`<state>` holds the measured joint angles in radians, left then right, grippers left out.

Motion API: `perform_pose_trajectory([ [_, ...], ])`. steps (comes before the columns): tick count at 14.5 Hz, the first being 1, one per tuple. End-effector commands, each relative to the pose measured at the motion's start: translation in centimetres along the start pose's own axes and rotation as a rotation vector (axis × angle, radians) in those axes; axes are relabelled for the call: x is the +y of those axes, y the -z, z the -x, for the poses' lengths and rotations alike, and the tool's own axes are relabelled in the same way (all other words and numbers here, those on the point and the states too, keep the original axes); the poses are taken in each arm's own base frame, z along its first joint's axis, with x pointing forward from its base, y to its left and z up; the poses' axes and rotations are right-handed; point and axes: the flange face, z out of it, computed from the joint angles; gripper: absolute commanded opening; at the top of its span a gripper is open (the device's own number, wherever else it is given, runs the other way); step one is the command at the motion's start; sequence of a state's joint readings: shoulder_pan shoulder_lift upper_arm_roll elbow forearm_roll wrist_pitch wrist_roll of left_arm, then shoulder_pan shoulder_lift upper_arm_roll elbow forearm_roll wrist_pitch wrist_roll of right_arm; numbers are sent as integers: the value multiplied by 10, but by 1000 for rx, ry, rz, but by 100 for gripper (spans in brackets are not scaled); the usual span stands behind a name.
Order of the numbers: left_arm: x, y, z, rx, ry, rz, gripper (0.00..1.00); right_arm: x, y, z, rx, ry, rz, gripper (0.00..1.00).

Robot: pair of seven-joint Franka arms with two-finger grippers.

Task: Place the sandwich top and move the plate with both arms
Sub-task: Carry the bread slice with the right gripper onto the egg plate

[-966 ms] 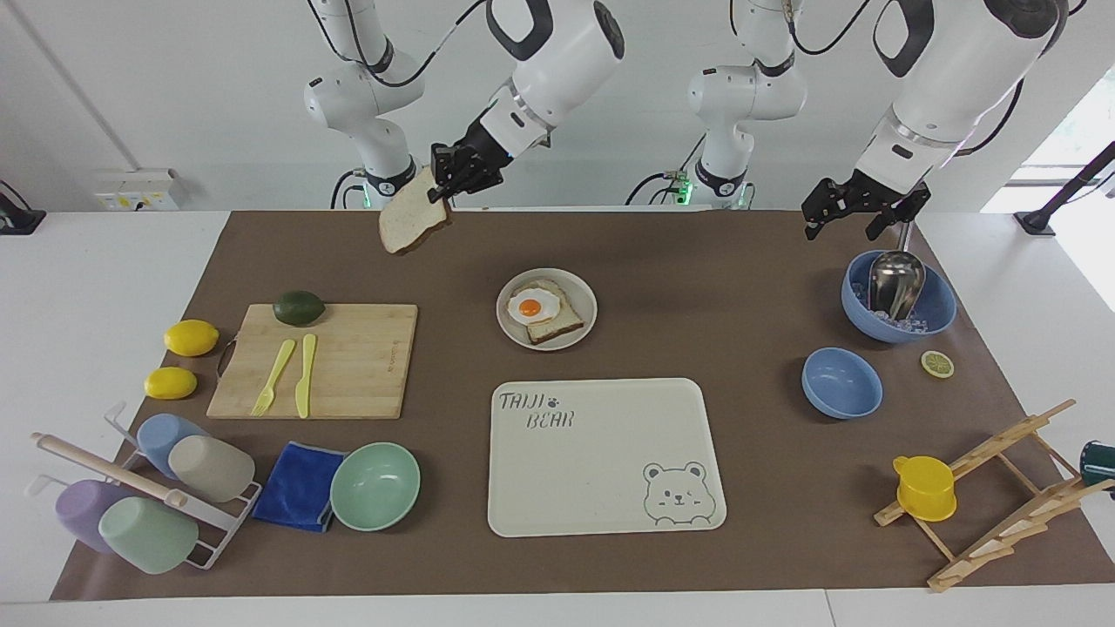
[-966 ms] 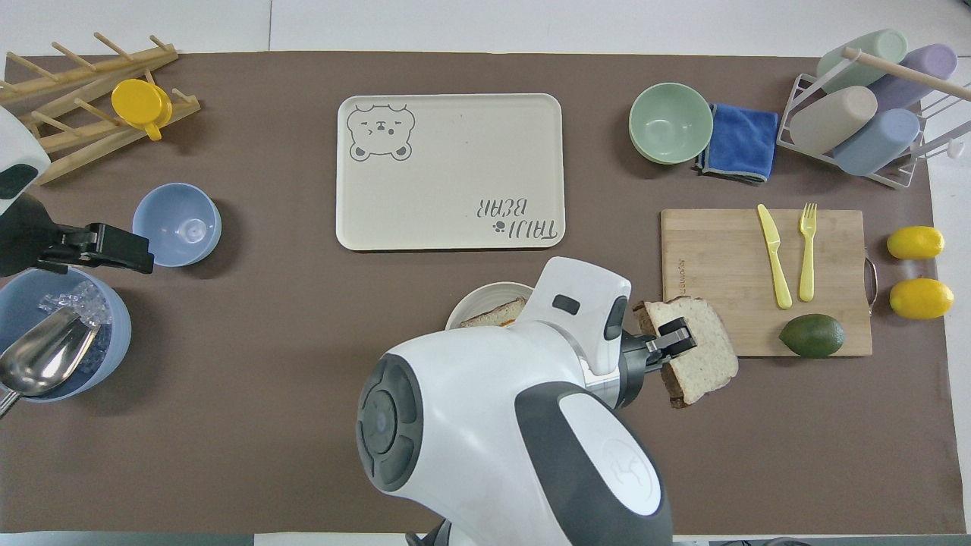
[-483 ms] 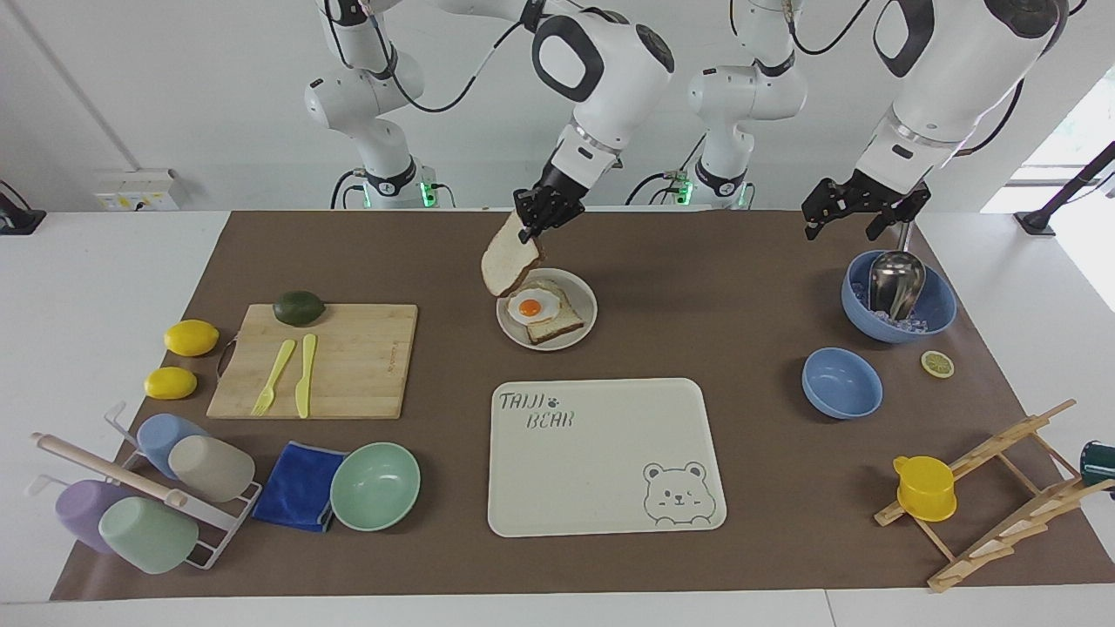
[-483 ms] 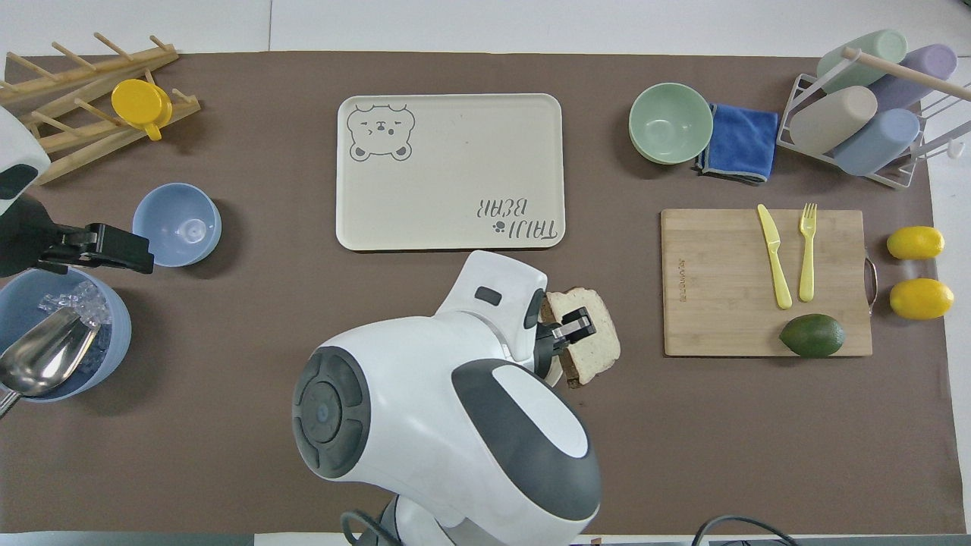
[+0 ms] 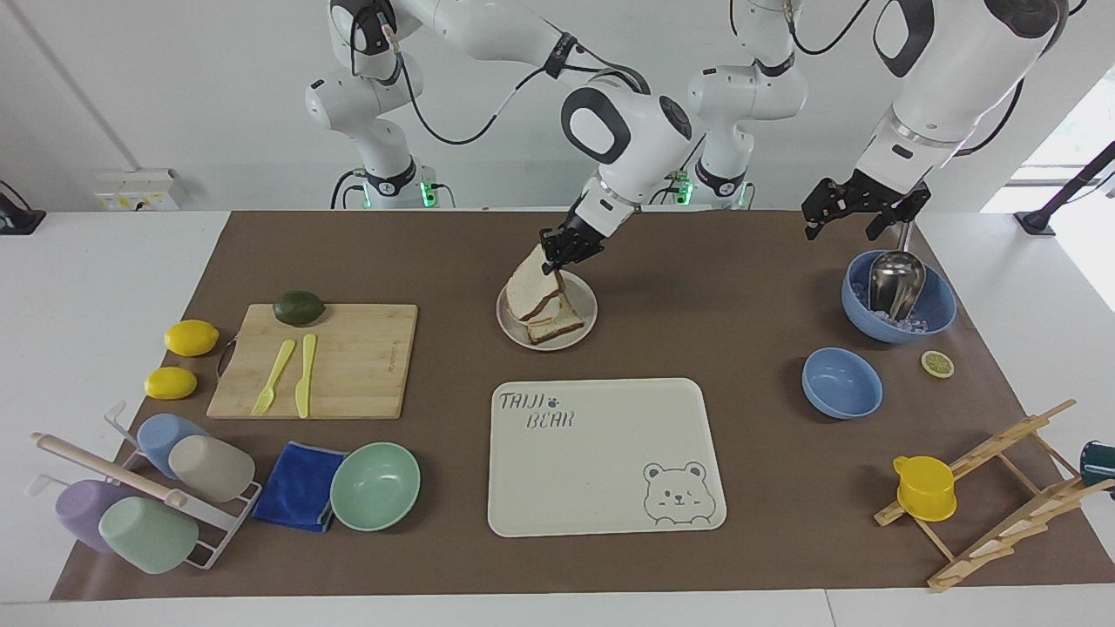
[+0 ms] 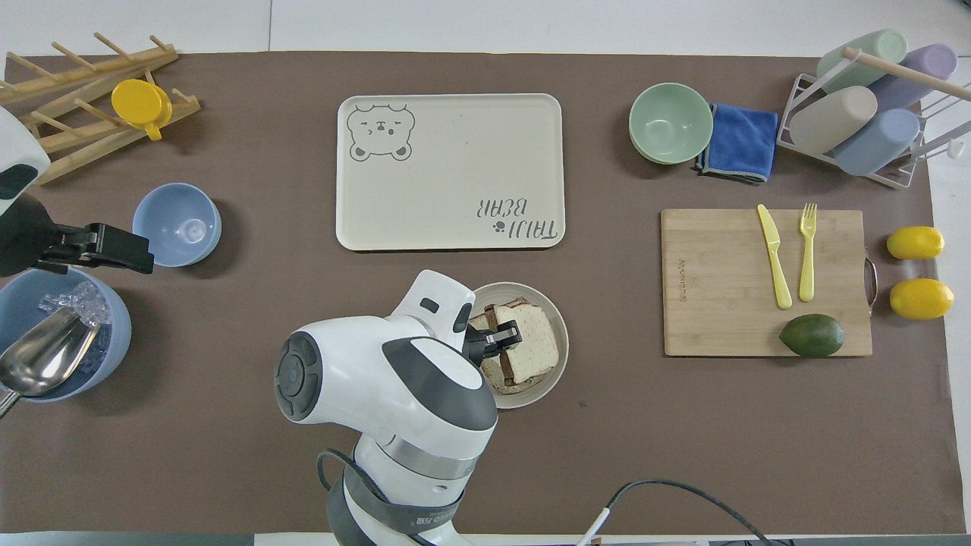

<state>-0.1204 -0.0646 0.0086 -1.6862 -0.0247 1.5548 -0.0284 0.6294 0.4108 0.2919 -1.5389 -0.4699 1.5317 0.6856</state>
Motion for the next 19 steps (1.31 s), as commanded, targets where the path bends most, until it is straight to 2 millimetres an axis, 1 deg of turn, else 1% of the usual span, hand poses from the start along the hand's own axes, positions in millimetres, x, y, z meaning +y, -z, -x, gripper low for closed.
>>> perform_pose_trajectory([
  [1, -3, 3, 1, -7, -1, -10, 100, 0, -2, 1, 4, -15, -29, 0],
  [2, -3, 2, 1, -8, -1, -10, 100, 1, -9, 3, -5, -14, -21, 0],
  [3, -3, 3, 1, -7, 1, -10, 100, 7, -15, -1, -13, -25, -22, 0],
  [5, -2, 3, 1, -7, -2, -10, 100, 7, -15, -4, -14, -39, -70, 0],
  [7, -3, 3, 2, -8, -1, -10, 100, 10, -23, -9, -35, -79, -122, 0],
  [9, -3, 2, 1, -8, -1, -10, 100, 7, -24, -8, -34, -92, -133, 0],
  [12, -3, 2, 1, -8, -1, -10, 100, 1, -31, -7, -45, -118, -187, 0],
  [13, -3, 2, 1, -8, -1, -10, 100, 0, -30, -7, -45, -121, -199, 0],
  [14, -3, 2, 2, -13, -1, -10, 100, -1, -29, -8, -46, -134, -213, 7],
  [16, -3, 3, 2, -10, -1, -10, 100, -2, -29, -9, -59, -151, -250, 39],
  [17, -3, 3, 1, -5, 1, -10, 100, -3, -28, -10, -65, -157, -270, 49],
  [18, -3, 2, 1, -6, -1, -10, 100, -3, -27, -11, -65, -162, -287, 57],
  [19, -4, 3, 2, -5, 2, -10, 100, 1, -30, -14, -72, -171, -296, 62],
])
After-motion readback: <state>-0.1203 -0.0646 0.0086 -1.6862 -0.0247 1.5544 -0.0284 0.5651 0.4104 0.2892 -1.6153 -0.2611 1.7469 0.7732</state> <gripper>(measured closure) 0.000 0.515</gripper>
